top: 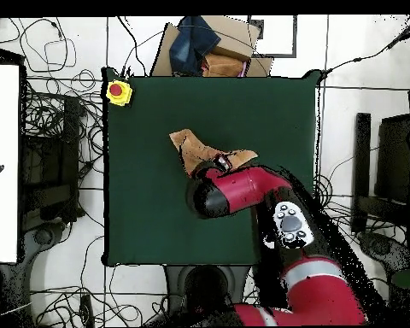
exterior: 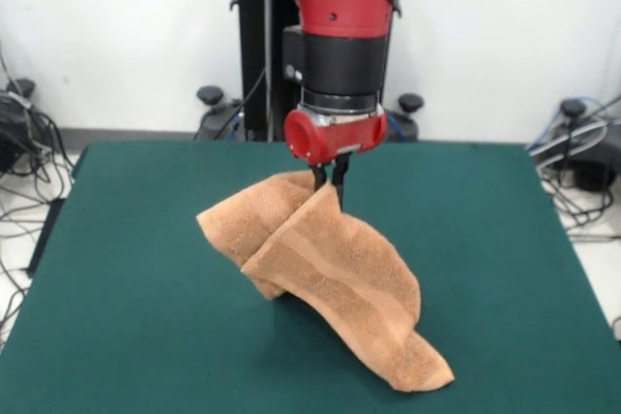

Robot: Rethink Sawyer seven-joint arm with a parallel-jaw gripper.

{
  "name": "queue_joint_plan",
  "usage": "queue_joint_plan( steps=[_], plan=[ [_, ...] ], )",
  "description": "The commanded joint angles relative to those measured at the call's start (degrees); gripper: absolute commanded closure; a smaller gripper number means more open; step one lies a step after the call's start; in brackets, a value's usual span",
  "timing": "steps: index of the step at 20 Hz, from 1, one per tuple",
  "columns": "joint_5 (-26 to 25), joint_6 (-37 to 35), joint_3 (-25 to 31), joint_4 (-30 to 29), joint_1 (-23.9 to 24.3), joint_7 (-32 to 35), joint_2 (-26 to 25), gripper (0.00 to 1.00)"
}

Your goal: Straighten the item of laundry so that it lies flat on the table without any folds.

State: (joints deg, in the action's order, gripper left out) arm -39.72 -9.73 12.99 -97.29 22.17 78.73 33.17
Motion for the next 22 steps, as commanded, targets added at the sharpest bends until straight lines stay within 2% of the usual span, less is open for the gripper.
queue_joint_plan(
  steps=[1,8,11,13,16,19,22],
  plan=[
    [0.6,10.3,-18.2,7.5,-11.2,18.8,-5.0,1.0],
    [4.0,10.7,-19.4,5.2,-10.8,12.8,-2.6,1.0],
    [4.8,5.2,-10.7,1.0,-4.6,8.9,1.1,1.0],
    [6.0,0.6,-2.4,-2.4,1.8,4.9,3.1,1.0],
    [9.4,-6.5,6.3,-7.1,8.6,0.4,5.4,1.0],
    [11.9,-11.9,10.3,-9.8,12.1,-2.3,7.0,1.0],
    [12.0,-13.7,12.3,-9.6,14.0,-3.2,5.5,1.0]
  ],
)
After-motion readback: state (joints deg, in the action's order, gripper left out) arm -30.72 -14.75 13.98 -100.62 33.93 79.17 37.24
